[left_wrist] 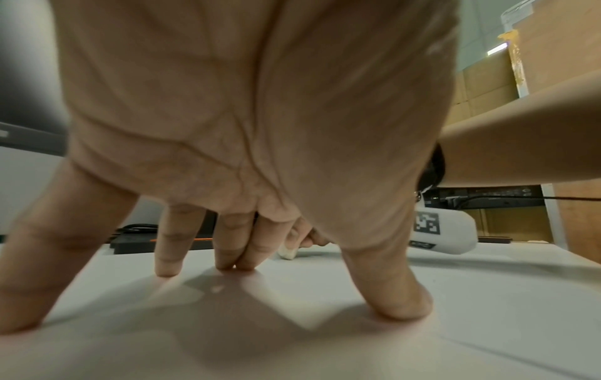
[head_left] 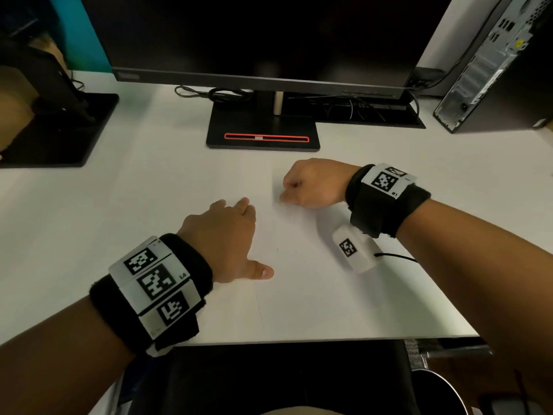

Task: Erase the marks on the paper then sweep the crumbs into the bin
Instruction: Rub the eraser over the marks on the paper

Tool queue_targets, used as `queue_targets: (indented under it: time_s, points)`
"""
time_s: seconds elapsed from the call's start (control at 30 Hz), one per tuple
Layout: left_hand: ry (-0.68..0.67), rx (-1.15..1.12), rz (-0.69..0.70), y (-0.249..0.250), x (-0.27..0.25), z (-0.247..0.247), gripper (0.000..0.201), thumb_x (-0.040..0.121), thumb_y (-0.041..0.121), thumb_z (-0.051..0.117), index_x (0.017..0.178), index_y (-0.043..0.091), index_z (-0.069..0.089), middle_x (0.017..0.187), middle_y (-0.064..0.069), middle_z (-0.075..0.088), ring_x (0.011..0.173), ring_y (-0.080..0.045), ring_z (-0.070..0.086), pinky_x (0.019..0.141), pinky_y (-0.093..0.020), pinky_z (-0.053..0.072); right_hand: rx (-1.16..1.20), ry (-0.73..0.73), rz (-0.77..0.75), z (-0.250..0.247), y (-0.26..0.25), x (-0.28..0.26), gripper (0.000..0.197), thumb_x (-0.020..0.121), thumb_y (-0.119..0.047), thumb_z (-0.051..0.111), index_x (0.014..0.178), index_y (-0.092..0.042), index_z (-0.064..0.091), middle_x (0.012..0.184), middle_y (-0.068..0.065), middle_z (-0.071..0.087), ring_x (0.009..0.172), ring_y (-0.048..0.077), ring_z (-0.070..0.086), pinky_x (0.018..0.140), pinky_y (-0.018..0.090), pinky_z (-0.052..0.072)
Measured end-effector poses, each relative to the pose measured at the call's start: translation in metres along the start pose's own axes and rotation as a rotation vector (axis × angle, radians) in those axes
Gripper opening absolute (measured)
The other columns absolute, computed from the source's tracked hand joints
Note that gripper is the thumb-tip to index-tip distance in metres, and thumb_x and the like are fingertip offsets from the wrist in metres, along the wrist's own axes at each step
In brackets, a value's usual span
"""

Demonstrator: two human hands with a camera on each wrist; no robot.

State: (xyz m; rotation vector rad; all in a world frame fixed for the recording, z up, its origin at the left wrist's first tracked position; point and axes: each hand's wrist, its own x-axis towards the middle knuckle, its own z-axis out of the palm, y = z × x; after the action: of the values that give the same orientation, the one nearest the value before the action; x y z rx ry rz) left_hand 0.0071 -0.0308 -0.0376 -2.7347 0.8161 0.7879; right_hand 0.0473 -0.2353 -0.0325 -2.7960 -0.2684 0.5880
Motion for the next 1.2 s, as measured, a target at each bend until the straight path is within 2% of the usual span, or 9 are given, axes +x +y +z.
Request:
queue_targets:
  time_s: [0.1, 0.17, 0.33, 0.47, 0.63, 0.8, 0.93, 1.1, 1.2]
  points:
    - [0.005, 0.002, 0.0, 0.0, 0.001, 0.0, 0.114, 0.079, 0.08, 0.053, 0.159, 0.015, 0.003, 0.168, 0.004, -0.005, 0.153, -0.027, 0.006, 0.111, -0.05, 0.036, 0.096, -0.125, -0.061, 0.011, -0.012, -0.003, 0.041, 0.098, -0.041, 0.057, 0.063, -0.019, 0.05, 0.06, 0.001, 0.049, 0.055, 0.019, 0.044, 0.056, 0.03, 0.043]
    - [0.003, 0.008, 0.0, 0.001, 0.001, 0.0, 0.115, 0.08, 0.08, 0.052, 0.159, 0.015, 0.002, 0.168, 0.004, -0.005, 0.153, -0.027, 0.006, 0.111, -0.05, 0.036, 0.125, -0.174, -0.032, 0.014, -0.011, -0.003, 0.041, 0.098, -0.042, 0.058, 0.064, -0.019, 0.053, 0.06, 0.0, 0.05, 0.052, 0.018, 0.044, 0.055, 0.029, 0.044]
    - [-0.002, 0.013, 0.001, 0.001, 0.0, 0.0, 0.115, 0.08, 0.08, 0.052, 0.159, 0.014, 0.0, 0.168, 0.003, -0.007, 0.153, -0.027, 0.005, 0.112, -0.051, 0.036, 0.015, 0.008, 0.01, 0.005, 0.001, 0.003, 0.042, 0.098, -0.039, 0.054, 0.064, -0.015, 0.05, 0.066, 0.004, 0.053, 0.063, 0.022, 0.049, 0.062, 0.034, 0.044]
    - [-0.007, 0.015, 0.001, 0.001, 0.0, -0.001, 0.115, 0.08, 0.08, 0.052, 0.159, 0.014, 0.0, 0.168, 0.003, -0.007, 0.153, -0.028, 0.005, 0.111, -0.052, 0.035, 0.089, -0.063, -0.015, 0.016, -0.008, 0.003, 0.043, 0.097, -0.045, 0.056, 0.065, -0.017, 0.053, 0.062, 0.002, 0.052, 0.056, 0.019, 0.048, 0.059, 0.03, 0.046]
    - [-0.008, 0.02, 0.001, 0.001, 0.0, -0.001, 0.116, 0.08, 0.08, 0.052, 0.159, 0.013, 0.0, 0.168, 0.003, -0.004, 0.153, -0.028, 0.007, 0.11, -0.052, 0.036, 0.031, 0.016, 0.033, 0.005, -0.001, 0.002, 0.042, 0.099, -0.041, 0.054, 0.067, -0.013, 0.056, 0.067, 0.004, 0.056, 0.061, 0.021, 0.051, 0.061, 0.031, 0.045]
    - [0.002, 0.009, 0.001, 0.001, 0.0, 0.0, 0.116, 0.079, 0.08, 0.053, 0.159, 0.013, 0.002, 0.167, 0.004, -0.001, 0.153, -0.028, 0.008, 0.11, -0.051, 0.037, 0.139, -0.082, 0.056, 0.014, 0.005, -0.013, 0.041, 0.096, -0.043, 0.058, 0.064, -0.017, 0.055, 0.058, 0.0, 0.051, 0.052, 0.019, 0.046, 0.057, 0.029, 0.045]
    - [0.003, 0.012, 0.002, 0.0, 0.001, 0.0, 0.117, 0.079, 0.08, 0.052, 0.159, 0.014, 0.0, 0.168, 0.004, -0.006, 0.153, -0.028, 0.006, 0.111, -0.052, 0.036, 0.095, 0.008, 0.101, 0.003, 0.018, -0.017, 0.038, 0.096, -0.039, 0.055, 0.069, -0.013, 0.055, 0.062, 0.006, 0.051, 0.053, 0.021, 0.045, 0.059, 0.031, 0.043]
    - [0.001, 0.018, -0.002, 0.0, 0.001, 0.002, 0.117, 0.079, 0.081, 0.051, 0.159, 0.014, -0.002, 0.168, 0.004, -0.007, 0.154, -0.028, 0.004, 0.111, -0.052, 0.035, 0.134, -0.049, 0.077, 0.014, 0.015, -0.02, 0.041, 0.095, -0.042, 0.057, 0.064, -0.016, 0.05, 0.06, 0.004, 0.049, 0.052, 0.021, 0.043, 0.057, 0.03, 0.043]
    - [-0.005, 0.016, -0.002, 0.001, 0.001, 0.001, 0.117, 0.08, 0.08, 0.051, 0.159, 0.014, -0.003, 0.167, 0.004, -0.009, 0.154, -0.028, 0.004, 0.111, -0.052, 0.035, 0.079, 0.018, 0.122, 0.003, 0.023, -0.02, 0.04, 0.095, -0.038, 0.056, 0.064, -0.013, 0.048, 0.06, 0.006, 0.048, 0.056, 0.023, 0.044, 0.059, 0.032, 0.04]
